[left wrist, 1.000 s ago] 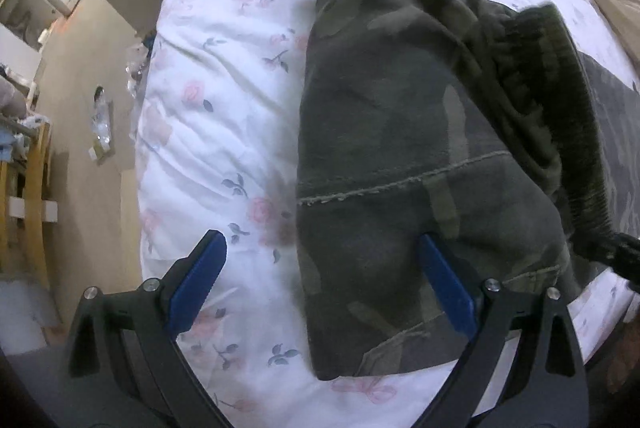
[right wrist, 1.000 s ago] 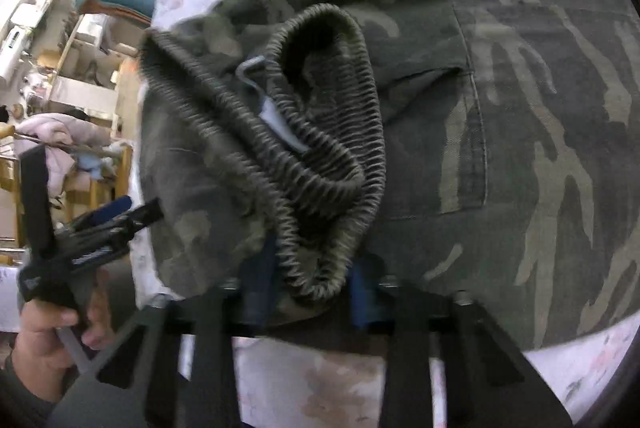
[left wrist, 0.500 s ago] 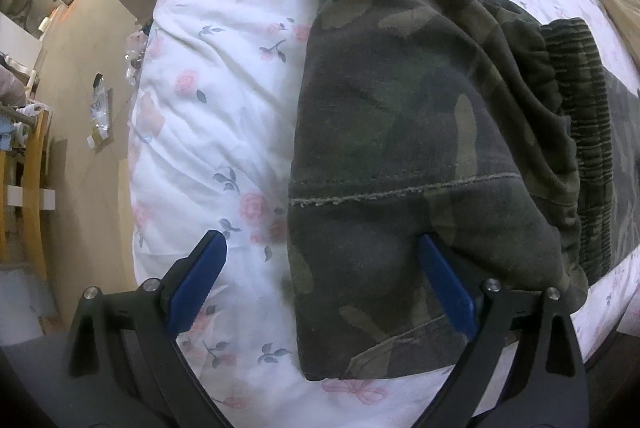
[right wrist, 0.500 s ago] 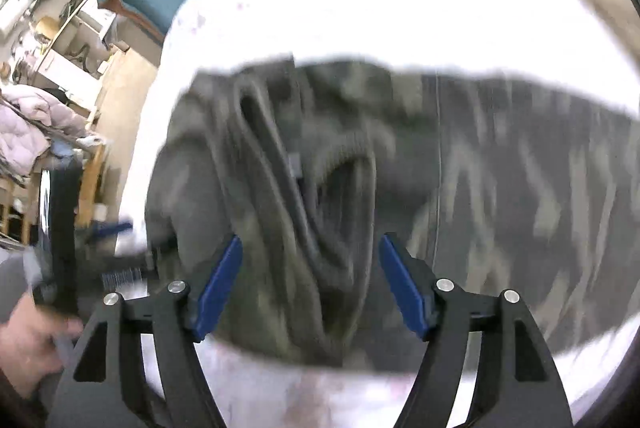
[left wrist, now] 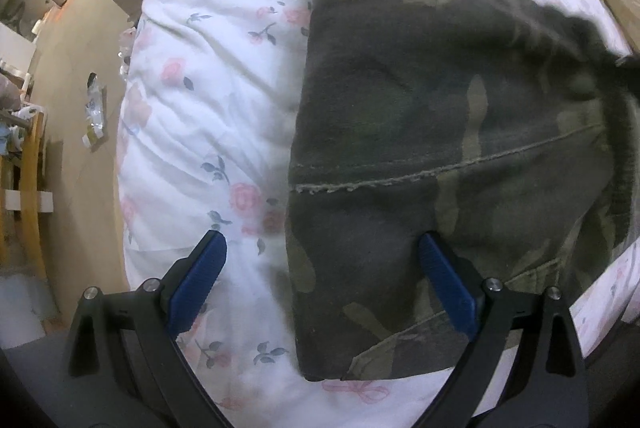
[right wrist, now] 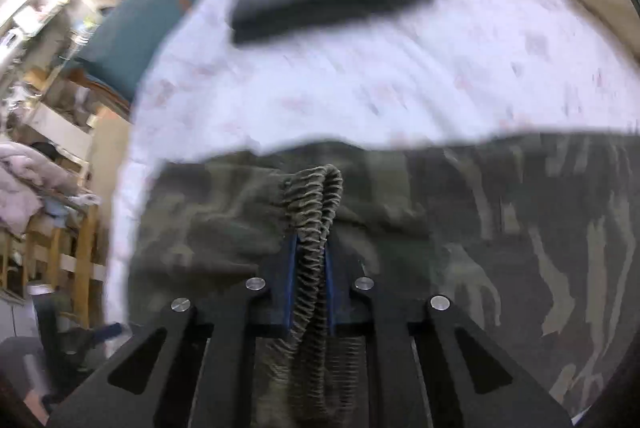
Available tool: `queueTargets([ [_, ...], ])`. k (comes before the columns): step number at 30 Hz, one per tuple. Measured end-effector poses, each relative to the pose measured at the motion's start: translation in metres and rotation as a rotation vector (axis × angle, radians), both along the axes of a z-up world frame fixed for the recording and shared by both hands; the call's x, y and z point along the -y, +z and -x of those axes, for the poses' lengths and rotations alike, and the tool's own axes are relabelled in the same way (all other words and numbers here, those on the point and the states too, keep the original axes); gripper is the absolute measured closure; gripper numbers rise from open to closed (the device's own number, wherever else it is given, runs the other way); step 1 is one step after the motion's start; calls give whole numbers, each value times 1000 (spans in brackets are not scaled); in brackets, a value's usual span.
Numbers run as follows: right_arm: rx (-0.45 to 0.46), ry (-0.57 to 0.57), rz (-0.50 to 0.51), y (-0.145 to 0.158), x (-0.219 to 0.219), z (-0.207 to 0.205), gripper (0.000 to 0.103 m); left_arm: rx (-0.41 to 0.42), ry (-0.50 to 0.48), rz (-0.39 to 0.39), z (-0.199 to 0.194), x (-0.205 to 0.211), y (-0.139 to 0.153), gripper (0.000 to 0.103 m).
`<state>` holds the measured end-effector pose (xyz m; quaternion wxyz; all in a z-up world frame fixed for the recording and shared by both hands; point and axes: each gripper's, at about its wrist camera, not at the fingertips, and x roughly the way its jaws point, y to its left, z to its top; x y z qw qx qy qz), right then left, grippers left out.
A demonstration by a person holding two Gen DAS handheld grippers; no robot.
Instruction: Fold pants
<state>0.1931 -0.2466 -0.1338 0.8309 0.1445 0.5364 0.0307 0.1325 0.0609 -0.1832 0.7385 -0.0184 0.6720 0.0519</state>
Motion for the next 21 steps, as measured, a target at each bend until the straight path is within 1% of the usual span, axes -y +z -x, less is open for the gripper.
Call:
queueTargets([
  [1,-27,10,2,-10,-2,-2,86,-1,-1,-4,-1,1,0,7],
  [2,-13,14,19,-10,-2,0,78,0,4,-10,-1,2,0,7],
  [3,1,11,31,-7,0,1,66,2,4,-16,-1,4,0,7],
  [4,16,2,45,-2,2,3,60,5,1,-21,0,7,1,7],
  [5,29,-17,60,7,7,9,49,13,-11,-32,0,10,4,8],
  [6,36,-21,62,14,12,15,45,22,-24,-39,-1,14,7,8],
  [7,35,-15,53,18,17,21,44,29,-31,-38,-1,20,9,8],
  [8,19,13,11,23,18,32,44,38,-38,-34,-2,23,12,8],
  [9,0,29,-21,24,16,34,42,47,-39,-30,-2,26,15,8],
  [10,-32,38,-68,22,17,48,39,58,-34,-20,-3,27,17,8],
  [11,-49,27,-102,16,19,59,33,65,-30,-13,-3,34,21,8],
  [12,-66,13,-120,9,20,68,31,74,-32,-11,-3,38,24,8],
  [13,-91,1,-130,-2,17,72,31,76,-38,-16,-4,40,24,8],
  [14,-132,-8,-154,-17,14,77,42,73,-47,-29,-5,44,23,8],
  [15,-151,-7,-199,-29,13,81,73,69,-48,-30,-5,40,23,8],
  [16,-171,-4,-244,-36,10,82,74,61,-42,-26,-6,41,22,8],
  [17,-169,-4,-234,-34,8,83,83,60,-35,-22,-6,43,25,8],
  [18,-147,11,-242,-26,8,85,86,62,-25,-19,-8,42,28,8],
  [20,-86,35,-270,-4,10,88,87,86,2,-11,-5,37,36,8],
  [21,-84,27,-263,1,13,88,87,98,7,-5,-3,33,37,8],
])
